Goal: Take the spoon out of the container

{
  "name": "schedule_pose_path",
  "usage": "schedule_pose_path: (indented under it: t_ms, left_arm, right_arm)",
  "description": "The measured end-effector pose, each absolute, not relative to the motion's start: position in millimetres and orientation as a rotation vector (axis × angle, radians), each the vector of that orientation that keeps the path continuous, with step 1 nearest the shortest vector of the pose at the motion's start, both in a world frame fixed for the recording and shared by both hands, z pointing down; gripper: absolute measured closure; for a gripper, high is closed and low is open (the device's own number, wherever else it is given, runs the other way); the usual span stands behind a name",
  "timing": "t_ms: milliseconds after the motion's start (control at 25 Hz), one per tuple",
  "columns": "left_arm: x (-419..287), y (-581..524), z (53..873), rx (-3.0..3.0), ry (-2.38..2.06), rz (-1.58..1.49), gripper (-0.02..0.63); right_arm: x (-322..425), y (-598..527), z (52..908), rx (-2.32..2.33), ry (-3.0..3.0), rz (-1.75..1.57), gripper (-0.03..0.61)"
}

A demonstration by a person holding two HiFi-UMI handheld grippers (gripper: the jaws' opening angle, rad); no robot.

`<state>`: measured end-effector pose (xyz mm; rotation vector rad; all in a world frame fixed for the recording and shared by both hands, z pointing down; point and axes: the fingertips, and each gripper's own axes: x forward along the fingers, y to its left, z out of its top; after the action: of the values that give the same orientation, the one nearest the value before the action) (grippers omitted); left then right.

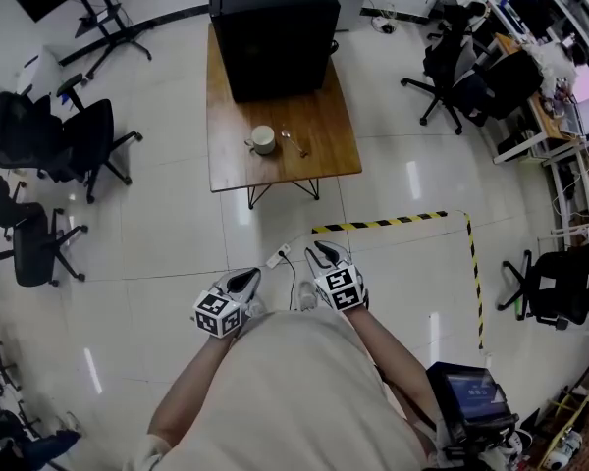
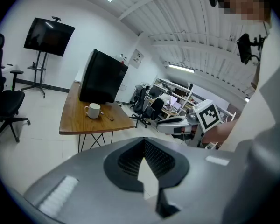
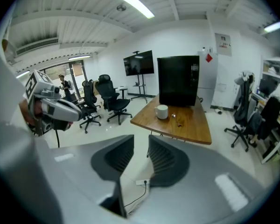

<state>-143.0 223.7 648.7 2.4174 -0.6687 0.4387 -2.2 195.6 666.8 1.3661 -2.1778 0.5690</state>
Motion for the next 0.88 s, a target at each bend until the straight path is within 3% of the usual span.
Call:
schedule_pose_path:
  t_ms: [880]
  left_arm:
    - [-111.0,238.9,662.0,2.312,-0.812,0.46,0.614]
  right_arm:
    - [41.4,224.8,660.7,1.331,-2.172,0.502,0.491]
